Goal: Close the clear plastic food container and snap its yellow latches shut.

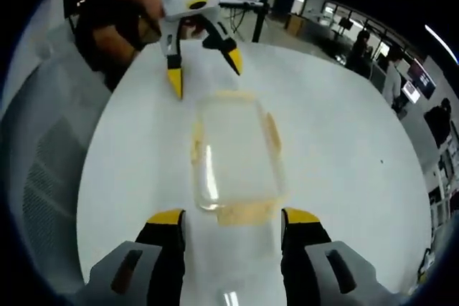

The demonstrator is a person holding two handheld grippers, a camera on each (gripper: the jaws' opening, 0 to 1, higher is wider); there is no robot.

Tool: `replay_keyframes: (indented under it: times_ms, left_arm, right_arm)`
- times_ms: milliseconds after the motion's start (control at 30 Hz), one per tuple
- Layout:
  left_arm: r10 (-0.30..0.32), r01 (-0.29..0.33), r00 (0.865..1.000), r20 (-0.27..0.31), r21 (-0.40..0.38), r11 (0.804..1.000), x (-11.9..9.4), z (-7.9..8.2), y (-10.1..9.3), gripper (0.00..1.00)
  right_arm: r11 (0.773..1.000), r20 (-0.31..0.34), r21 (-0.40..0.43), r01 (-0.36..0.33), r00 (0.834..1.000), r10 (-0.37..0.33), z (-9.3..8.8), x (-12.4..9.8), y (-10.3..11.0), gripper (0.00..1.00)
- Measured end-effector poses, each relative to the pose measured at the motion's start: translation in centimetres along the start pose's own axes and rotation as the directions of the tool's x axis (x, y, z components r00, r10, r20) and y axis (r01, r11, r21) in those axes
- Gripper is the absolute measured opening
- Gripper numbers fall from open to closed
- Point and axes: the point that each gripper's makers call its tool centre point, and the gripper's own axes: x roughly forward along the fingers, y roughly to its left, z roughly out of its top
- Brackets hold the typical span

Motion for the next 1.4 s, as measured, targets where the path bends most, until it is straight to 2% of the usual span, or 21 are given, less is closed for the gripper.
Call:
replay_keyframes:
  times_ms: [333,433,533,933,1200,1267,1333,1400]
  left_arm:
    - [-0.057,0.060,0.998,-0.033,0.098,0.993,0.8,0.5,0.8,0.64]
    - [-0.077,0.083,0.996,-0.051,0.118,0.990,0.9,0.6,1.1,0.58]
    - [-0.101,0.109,0.993,-0.063,0.145,0.983,1.1,0.8,1.3,0.58]
    - [-0.167,0.184,0.980,-0.110,0.163,0.969,2.3,0.6,1.7,0.57]
    - [-0.205,0.222,0.972,-0.114,0.166,0.961,2.5,0.9,1.7,0.55]
    - [-0.217,0.235,0.969,-0.117,0.161,0.959,2.6,1.0,1.7,0.53]
    - [-0.249,0.266,0.960,-0.125,0.148,0.952,2.7,0.9,1.3,0.46]
    - [-0.252,0.268,0.960,-0.120,0.148,0.952,2.8,1.0,1.4,0.45]
  right_arm:
    - [0.998,-0.059,-0.047,-0.039,0.998,0.036,-0.2,1.1,-0.3,0.52]
    - [0.998,-0.066,-0.047,-0.049,0.997,0.046,-0.2,1.4,-0.5,0.51]
    - [0.997,-0.081,-0.042,-0.062,0.995,0.059,-0.4,1.7,-0.5,0.51]
    - [0.995,-0.122,-0.015,-0.095,0.988,0.092,-1.4,2.1,-1.2,0.51]
    - [0.993,-0.132,-0.017,-0.116,0.985,0.113,-1.8,2.4,-1.3,0.49]
    - [0.993,-0.133,-0.018,-0.115,0.985,0.112,-1.8,2.4,-1.5,0.49]
    - [0.993,-0.134,-0.020,-0.115,0.985,0.111,-1.8,2.4,-1.6,0.48]
    - [0.992,-0.140,-0.032,-0.118,0.984,0.113,-1.8,2.5,-1.6,0.46]
